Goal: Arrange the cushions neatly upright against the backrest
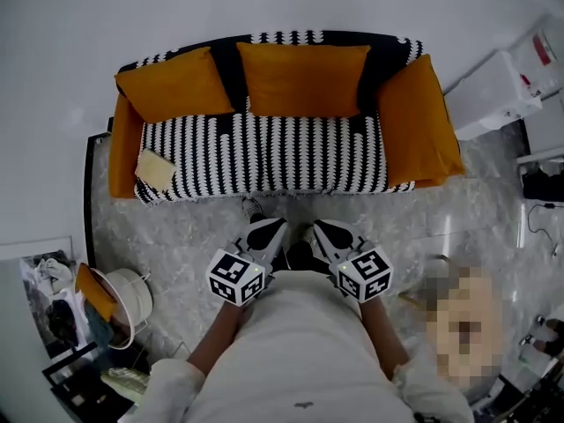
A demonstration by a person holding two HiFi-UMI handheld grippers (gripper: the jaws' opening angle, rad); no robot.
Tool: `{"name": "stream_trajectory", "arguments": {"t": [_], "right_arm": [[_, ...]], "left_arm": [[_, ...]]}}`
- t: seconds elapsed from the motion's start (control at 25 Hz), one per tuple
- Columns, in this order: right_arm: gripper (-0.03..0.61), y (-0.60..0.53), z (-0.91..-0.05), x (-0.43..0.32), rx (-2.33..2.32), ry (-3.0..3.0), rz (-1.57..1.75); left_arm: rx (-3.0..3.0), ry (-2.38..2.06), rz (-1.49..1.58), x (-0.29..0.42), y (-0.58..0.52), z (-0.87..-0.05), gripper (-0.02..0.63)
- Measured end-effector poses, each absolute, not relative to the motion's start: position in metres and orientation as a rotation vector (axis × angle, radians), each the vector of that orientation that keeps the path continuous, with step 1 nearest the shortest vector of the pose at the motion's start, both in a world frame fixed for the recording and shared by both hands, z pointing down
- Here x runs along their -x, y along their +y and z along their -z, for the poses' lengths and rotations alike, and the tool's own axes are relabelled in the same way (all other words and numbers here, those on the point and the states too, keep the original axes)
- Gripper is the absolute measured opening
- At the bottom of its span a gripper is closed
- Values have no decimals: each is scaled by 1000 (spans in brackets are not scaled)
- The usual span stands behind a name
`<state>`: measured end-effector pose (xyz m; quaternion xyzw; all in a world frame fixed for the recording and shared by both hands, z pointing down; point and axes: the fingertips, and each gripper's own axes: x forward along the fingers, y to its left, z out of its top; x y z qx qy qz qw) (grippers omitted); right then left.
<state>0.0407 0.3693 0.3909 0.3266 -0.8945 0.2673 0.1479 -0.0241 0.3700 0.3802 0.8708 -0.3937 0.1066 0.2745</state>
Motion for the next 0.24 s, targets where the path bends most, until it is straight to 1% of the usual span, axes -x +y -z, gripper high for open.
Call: {"name": "stream_trajectory", "arguments": {"t": [0.24], "right_arm": [[6, 372, -395, -47, -939, -2566, -788]], "left_arm": [[-2324, -1048, -308, 21, 375, -388, 12]]}}
